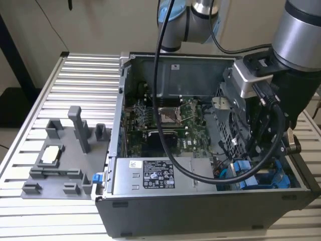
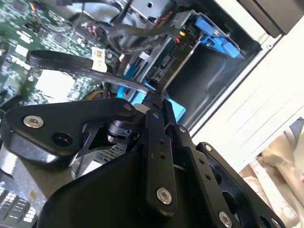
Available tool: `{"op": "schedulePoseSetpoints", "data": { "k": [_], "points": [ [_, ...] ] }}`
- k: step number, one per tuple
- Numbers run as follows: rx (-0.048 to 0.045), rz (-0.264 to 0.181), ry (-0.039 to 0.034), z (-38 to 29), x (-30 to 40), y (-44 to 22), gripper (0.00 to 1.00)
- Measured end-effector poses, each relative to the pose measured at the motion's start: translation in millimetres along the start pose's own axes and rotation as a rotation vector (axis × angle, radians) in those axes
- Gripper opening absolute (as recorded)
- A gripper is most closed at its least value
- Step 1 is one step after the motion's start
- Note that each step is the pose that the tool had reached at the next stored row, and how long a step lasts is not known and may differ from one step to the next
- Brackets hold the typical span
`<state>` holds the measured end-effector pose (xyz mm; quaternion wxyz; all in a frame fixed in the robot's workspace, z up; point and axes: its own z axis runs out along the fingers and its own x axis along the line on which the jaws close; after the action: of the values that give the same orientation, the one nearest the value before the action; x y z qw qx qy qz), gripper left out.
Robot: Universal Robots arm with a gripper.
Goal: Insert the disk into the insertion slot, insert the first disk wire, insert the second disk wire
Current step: 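Insert the second disk wire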
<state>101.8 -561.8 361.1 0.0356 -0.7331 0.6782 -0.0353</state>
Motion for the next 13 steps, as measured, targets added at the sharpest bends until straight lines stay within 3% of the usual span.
{"op": "schedulePoseSetpoints", "data": {
  "k": [2,3,8,11,13],
  "points": [
    [0.0026,0.003,-0.0331,0.1,0.6,-0.4,0.16],
    [0.0021,0.004,-0.0368,0.3,1.3,-1.5,0.16],
    [-0.0209,0.004,-0.0386,1.6,3.4,-12.2,0.16],
    [-0.0479,0.005,-0.0407,2.5,5.0,-19.7,0.16],
    [-0.0711,0.005,-0.0423,3.0,6.1,-24.9,0.16]
  ]
}}
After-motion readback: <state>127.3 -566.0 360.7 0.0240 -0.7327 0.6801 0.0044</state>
